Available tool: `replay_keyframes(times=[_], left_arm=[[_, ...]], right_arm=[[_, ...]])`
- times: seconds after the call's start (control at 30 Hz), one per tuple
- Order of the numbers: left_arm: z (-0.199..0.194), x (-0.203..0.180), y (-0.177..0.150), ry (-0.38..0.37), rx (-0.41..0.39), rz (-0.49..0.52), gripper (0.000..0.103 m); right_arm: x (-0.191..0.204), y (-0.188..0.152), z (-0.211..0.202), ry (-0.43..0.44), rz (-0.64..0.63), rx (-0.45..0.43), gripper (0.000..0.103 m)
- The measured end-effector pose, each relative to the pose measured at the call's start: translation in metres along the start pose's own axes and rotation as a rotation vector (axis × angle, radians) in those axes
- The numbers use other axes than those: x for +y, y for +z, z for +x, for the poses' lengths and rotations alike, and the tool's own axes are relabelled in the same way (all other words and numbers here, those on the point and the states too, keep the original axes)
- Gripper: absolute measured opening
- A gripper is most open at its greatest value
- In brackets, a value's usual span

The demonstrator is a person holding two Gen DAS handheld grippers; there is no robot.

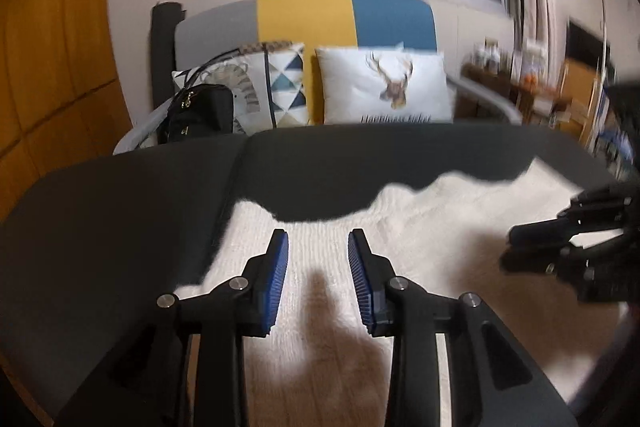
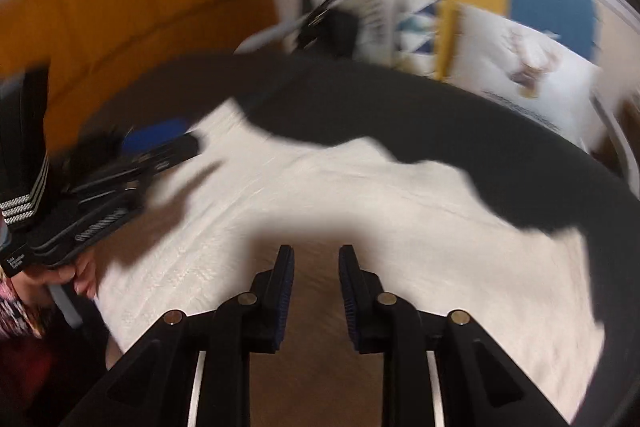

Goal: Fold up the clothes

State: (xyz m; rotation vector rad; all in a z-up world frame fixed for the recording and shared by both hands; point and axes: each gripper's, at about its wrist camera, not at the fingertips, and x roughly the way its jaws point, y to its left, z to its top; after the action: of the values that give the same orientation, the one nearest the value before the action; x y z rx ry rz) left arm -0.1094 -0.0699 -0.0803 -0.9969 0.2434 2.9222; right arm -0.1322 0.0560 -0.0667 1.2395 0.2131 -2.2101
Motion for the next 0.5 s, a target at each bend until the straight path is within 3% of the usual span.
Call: replay_keyframes(times=[0.07, 0.13, 0.2, 0.37, 0.5], left_arm=[[0.017, 0.003, -0.006, 0.036, 0.068, -0.007, 0.034], [0.024, 0.014, -0.014, 0.021, 0.088, -0.070, 0.036], [0.025, 0.019, -0.017, 0.015, 0.088, -0.099, 0.049], [0.022, 0.026, -0.022, 0.015, 0.083, -0.142, 0.050], [0.012, 0.028, -0.026, 0.069, 0.079, -0.171, 0.050]], right_arm=[[0.004, 0.009, 0.021, -0.021, -0.020, 0.050, 0.021], [-0.002, 0.020, 0.028, -0.047, -0.002, 0.032, 0.018], [-0.013, 0.026, 0.037, -0.087, 0.047, 0.022, 0.018], [-0.039, 0.029, 0.050, -0.104, 0.159, -0.052, 0.018], [-0.037, 0.029, 0.043, -0.113, 0.195, -0.102, 0.019]])
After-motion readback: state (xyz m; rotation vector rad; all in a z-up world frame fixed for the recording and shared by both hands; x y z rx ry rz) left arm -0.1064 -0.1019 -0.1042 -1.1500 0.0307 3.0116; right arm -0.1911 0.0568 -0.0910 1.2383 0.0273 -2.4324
